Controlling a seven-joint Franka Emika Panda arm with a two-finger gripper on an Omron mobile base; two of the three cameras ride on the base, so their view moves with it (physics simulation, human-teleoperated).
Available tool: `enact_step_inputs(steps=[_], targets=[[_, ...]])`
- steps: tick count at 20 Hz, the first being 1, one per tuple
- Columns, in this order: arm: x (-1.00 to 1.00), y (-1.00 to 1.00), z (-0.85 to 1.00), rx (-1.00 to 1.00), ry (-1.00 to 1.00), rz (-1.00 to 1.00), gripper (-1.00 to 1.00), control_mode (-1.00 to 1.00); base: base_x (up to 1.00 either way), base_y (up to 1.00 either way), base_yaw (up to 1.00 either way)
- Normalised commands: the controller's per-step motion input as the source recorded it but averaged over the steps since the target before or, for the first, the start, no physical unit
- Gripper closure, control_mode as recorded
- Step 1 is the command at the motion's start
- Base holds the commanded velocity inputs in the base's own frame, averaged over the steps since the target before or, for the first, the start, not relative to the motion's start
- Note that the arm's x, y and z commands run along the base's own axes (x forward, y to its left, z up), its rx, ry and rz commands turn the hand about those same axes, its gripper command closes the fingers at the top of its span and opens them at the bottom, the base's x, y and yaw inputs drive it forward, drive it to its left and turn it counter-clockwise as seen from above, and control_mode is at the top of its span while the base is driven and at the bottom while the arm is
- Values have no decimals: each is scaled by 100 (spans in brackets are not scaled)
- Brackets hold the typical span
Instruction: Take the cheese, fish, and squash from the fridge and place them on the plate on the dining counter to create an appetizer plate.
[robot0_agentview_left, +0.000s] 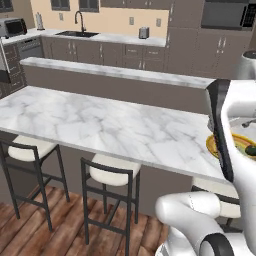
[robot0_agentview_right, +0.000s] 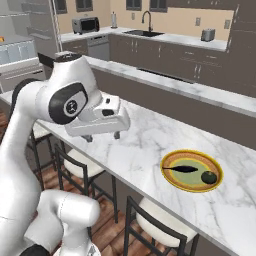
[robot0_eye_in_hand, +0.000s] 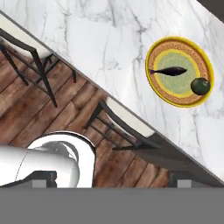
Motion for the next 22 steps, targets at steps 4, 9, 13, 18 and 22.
enact_step_inputs(steps=[4,9,13,18,22], targets=[[-100,32,0,33,-27,-4,-100,-100,0,0,0],[-50,33,13,16,-48,-5,-100,-100,0,0,0],[0,35,0,-1,-59,-1,-100,-100,0,0,0],[0,28,0,-4,-21,-15,-100,-100,0,0,0],[0,1,0,0,0,-5,-100,100,0,0,0]])
